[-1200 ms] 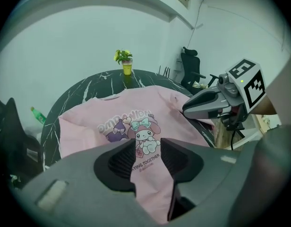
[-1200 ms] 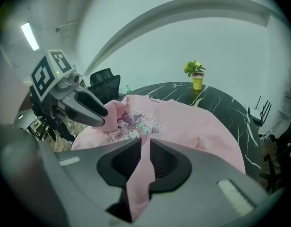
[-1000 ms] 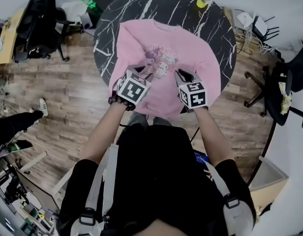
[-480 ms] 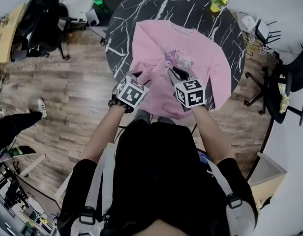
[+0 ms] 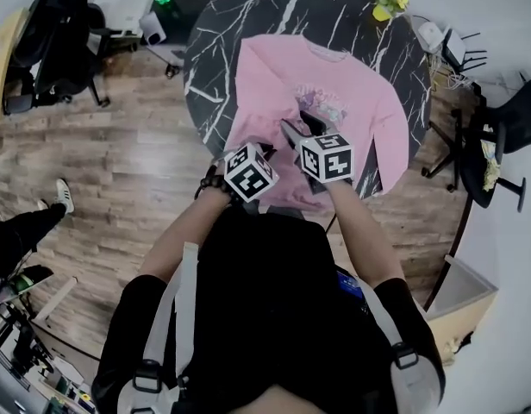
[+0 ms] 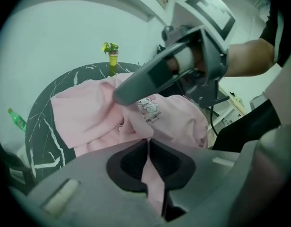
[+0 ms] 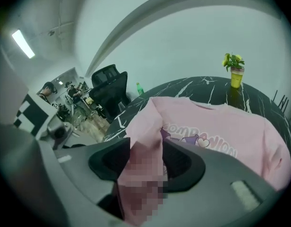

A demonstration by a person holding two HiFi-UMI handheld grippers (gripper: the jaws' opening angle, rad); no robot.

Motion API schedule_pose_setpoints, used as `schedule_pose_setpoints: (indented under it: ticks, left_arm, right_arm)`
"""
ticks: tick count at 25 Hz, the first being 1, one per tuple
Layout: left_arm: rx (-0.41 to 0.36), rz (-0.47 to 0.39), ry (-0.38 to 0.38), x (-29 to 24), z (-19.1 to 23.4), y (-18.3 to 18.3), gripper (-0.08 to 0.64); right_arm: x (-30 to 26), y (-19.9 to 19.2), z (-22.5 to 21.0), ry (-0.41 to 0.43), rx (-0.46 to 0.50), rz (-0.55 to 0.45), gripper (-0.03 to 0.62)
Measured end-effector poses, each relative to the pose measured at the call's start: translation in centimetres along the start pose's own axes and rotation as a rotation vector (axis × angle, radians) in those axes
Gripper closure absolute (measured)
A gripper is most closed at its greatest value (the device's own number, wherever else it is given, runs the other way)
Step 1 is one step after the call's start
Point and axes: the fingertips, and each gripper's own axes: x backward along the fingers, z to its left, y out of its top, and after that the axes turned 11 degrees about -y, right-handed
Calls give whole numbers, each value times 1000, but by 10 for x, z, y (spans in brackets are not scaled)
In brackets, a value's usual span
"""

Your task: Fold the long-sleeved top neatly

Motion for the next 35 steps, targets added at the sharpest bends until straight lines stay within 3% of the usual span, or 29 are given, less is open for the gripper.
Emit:
schedule_pose_setpoints:
  ticks: [2, 5, 7, 11, 15, 25, 27, 35]
  left_arm:
    - [-18, 6, -36, 2, -11, 4, 535]
    - [-15, -4, -92, 6, -27, 17, 535]
    - [-20, 0, -104, 7, -32, 28, 535]
    - [-6, 10, -96, 0, -41, 60, 532]
    - [106, 23, -50, -23, -43, 85, 514]
    - [328, 20, 53, -101, -65, 109, 411]
    - [342, 5, 76, -112, -67, 114, 376]
    - [329, -1, 159, -122, -68, 117, 376]
  right_arm:
    - [-7, -6, 0, 2, 11, 41, 394]
    - [-8, -9, -8, 12, 15, 49, 520]
    - [-6, -9, -16, 36, -15, 39, 528]
    - [-1, -11, -45, 79, -108, 29, 525]
    - [3, -11, -80, 122, -152, 27, 505]
    - [28, -33, -156, 183, -32, 47, 499]
    - [34, -39, -166, 183, -25, 48, 499]
    - [57, -61, -188, 173, 3, 46, 499]
